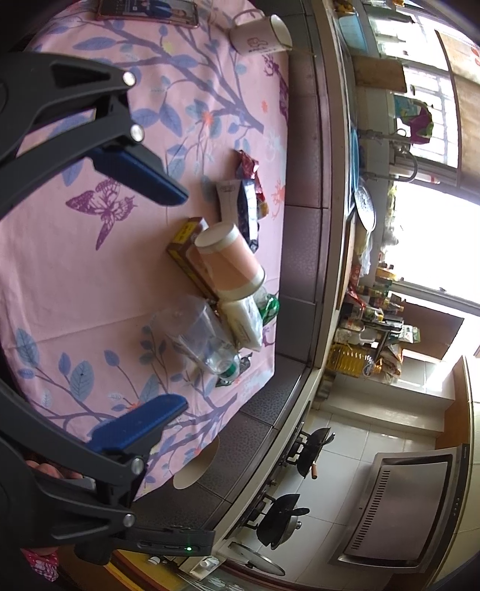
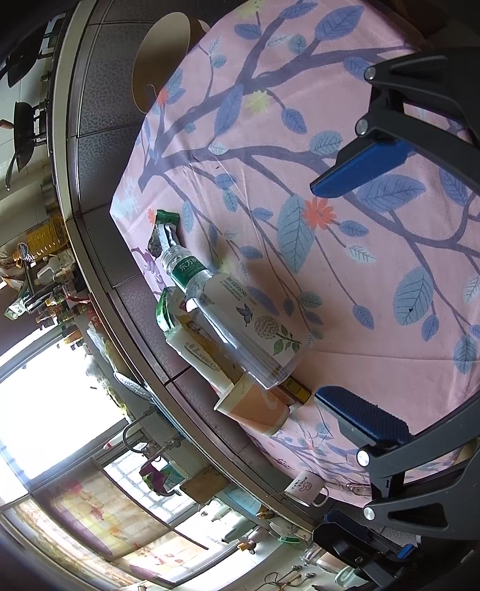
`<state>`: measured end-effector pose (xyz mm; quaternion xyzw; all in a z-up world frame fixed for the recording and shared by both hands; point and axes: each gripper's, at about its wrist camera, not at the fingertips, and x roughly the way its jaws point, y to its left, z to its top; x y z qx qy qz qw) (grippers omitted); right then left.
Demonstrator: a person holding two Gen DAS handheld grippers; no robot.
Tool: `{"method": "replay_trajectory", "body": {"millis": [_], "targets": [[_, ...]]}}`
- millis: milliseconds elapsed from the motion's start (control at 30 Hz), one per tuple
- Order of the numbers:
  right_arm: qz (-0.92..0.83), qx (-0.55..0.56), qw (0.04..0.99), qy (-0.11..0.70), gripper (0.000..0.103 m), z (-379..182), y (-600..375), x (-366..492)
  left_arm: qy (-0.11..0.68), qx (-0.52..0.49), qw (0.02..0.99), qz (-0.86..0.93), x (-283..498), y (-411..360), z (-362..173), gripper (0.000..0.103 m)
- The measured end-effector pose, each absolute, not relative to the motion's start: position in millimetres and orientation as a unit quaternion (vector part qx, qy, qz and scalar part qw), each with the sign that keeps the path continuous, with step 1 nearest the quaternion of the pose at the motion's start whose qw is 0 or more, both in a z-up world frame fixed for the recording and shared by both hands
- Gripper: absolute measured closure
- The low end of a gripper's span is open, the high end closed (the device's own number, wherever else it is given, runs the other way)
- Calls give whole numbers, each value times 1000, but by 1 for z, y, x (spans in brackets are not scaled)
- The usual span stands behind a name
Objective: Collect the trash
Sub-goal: 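Move both grippers toward the pile of trash on the table, then grasp the pink paper cup with the left gripper while the right gripper grasps the clear water bottle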
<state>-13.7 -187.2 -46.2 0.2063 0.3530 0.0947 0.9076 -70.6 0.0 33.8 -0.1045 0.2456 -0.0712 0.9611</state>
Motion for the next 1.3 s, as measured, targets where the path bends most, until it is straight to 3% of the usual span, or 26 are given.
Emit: {"method": "replay_trajectory", "body": {"millis": [233,300,367,433,700,1000,1233,1300], "targets": [[95,191,913,346,6,-43,-189,-9,273,-106,956,-32,-40,35,26,5],[104,185,912,352,12,-44,-187,-4,275,-93,956,-29,-31,41,25,6],[116,182,906,364,24,-46,-185,4,275,-85,957,-29,-21,47,25,12],[129,187,899,373,28,-49,-183,13,274,-71,959,-29,-8,50,24,14],[127,296,864,386,30,-47,-226,78,274,26,959,-66,45,32,14,15],[134,451,759,449,34,-77,-267,182,281,82,949,-117,82,13,-8,15],[141,452,749,464,34,-83,-258,203,295,77,941,-143,103,12,-15,16],[149,448,747,467,37,-83,-254,204,301,72,939,-153,105,12,-18,23]]}}
